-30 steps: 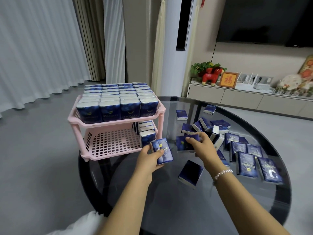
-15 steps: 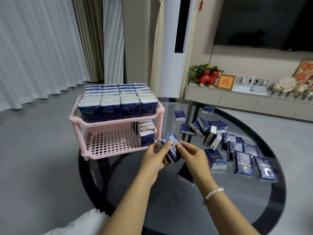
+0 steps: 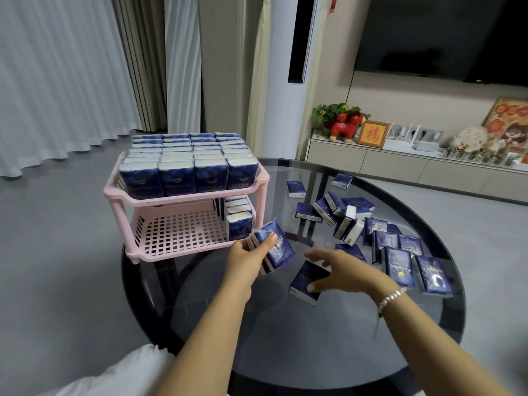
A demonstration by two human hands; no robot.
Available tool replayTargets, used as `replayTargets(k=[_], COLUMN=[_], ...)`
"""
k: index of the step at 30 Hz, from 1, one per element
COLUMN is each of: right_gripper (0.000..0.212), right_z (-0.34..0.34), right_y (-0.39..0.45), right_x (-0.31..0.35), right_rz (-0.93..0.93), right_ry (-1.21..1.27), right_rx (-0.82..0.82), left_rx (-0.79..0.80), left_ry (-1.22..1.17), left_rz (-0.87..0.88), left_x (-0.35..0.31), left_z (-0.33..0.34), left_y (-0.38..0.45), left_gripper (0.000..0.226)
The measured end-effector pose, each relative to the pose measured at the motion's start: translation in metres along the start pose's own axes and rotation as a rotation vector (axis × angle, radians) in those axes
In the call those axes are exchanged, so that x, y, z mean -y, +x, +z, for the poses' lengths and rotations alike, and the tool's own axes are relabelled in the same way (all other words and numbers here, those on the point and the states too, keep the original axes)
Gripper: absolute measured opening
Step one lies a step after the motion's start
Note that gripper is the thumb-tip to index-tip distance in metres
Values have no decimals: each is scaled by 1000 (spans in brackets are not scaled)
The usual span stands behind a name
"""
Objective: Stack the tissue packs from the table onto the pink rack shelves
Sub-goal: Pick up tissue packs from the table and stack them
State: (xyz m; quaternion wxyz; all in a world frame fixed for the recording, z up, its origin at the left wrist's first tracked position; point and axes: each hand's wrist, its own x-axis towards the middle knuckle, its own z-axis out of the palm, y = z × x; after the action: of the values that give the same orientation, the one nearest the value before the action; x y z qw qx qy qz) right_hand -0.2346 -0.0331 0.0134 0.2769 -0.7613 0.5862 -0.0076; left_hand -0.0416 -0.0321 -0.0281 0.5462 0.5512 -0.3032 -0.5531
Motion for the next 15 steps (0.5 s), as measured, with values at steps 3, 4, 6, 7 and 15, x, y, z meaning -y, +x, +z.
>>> replayTargets(k=[3, 4, 6, 7, 15], right_gripper=[75, 77, 78, 72, 58], right_z=[5, 7, 9, 10, 23], right_y=[0, 1, 2, 2, -8], right_x=[3, 4, 6, 7, -1], right_rz=[-27, -16, 20, 33, -6], right_ry=[-5, 0, 9, 20, 428], right_rx=[24, 21, 5, -10, -163], left_rx=[6, 4, -7, -10, -14], left_ry=[-18, -14, -7, -3, 58], left_rz=[9, 10, 13, 14, 91], left_x=[-1, -1, -1, -1, -7], left_z=[-1, -2, -3, -3, -4], left_y=[-1, 0, 0, 0, -6], left_gripper=[34, 35, 39, 42, 26])
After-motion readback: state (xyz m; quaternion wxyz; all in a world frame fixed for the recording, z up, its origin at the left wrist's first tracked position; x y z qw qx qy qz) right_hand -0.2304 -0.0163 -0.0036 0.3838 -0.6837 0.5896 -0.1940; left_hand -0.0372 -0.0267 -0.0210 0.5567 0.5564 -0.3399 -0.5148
